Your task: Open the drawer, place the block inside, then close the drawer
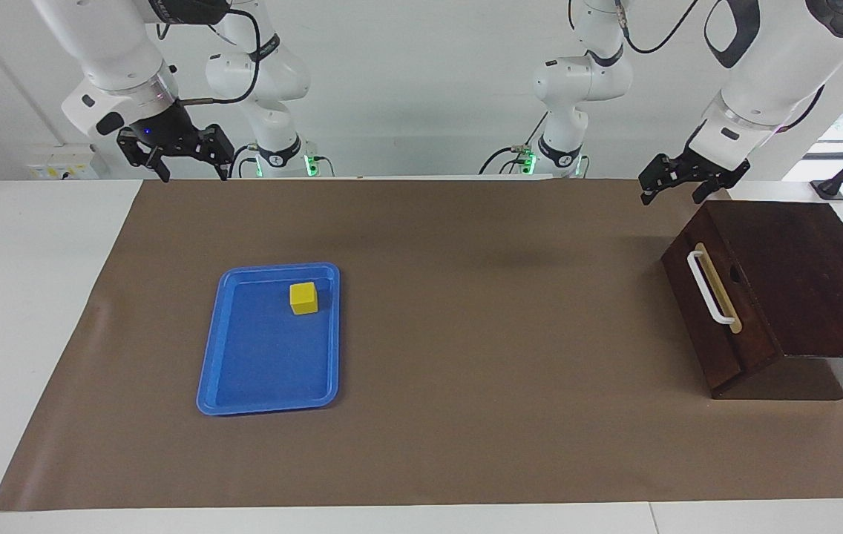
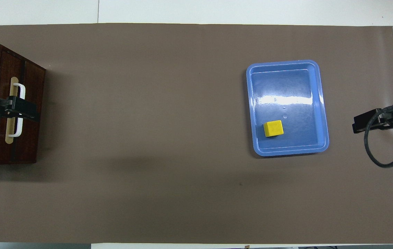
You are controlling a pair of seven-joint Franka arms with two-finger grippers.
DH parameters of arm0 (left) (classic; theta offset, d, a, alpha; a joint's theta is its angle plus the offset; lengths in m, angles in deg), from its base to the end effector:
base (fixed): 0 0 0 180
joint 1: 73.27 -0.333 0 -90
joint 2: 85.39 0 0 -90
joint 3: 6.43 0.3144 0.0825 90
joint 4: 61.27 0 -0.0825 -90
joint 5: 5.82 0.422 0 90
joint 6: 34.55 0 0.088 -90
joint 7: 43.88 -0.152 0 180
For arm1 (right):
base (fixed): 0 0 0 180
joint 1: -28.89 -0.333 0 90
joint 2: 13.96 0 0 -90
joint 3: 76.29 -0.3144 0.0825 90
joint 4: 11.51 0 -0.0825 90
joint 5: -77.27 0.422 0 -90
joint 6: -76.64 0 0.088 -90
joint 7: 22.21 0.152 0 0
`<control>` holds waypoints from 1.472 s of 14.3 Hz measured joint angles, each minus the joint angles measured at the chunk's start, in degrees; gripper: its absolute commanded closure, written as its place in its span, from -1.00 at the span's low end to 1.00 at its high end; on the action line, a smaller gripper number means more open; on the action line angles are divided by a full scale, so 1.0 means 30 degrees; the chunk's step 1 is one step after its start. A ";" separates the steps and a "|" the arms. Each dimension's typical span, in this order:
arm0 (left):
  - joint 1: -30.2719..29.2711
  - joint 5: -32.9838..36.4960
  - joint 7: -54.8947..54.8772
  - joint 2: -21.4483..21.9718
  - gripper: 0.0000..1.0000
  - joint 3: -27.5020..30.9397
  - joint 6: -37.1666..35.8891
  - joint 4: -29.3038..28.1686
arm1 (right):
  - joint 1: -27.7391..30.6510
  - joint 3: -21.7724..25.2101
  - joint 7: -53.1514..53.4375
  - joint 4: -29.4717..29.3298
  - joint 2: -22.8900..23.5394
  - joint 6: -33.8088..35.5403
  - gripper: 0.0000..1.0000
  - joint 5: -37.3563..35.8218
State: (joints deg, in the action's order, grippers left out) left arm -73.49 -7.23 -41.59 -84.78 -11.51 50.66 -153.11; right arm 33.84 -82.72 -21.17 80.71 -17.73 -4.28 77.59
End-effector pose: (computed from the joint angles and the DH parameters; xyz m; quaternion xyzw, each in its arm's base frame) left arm 0.5720 -0.0528 0.5613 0.9983 -0.0227 -0.0532 0.0085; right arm 0.5484 0.0168 0.5836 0.9978 0.0037 -0.0658 0.0023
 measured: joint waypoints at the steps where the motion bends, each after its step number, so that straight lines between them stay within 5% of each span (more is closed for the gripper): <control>1: 0.0000 0.0000 0.0000 0.0000 -1.00 0.0000 0.0000 0.0000 | 0.0001 0.0001 0.0407 0.0100 -0.0004 -0.0079 -1.00 0.0127; 7: 0.0000 0.0000 0.0000 0.0001 -1.00 0.0000 0.0000 0.0000 | 0.0293 0.0025 0.7860 0.2800 0.0296 -0.2469 -1.00 0.3363; 13: 0.0000 0.0000 0.0000 0.0001 -1.00 0.0000 0.0000 0.0000 | 0.0494 0.0040 1.6253 0.3685 0.3951 -0.6532 -1.00 0.8806; 21: 0.0000 0.0000 0.0082 0.0005 -1.00 -0.0007 0.0093 0.0001 | 0.1902 0.0119 1.8075 0.4873 0.7125 -0.7610 -1.00 1.3045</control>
State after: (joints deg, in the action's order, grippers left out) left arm -73.49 -7.23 -41.35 -84.77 -11.53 50.94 -153.11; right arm 39.54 -82.36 33.06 95.33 3.64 -27.11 116.73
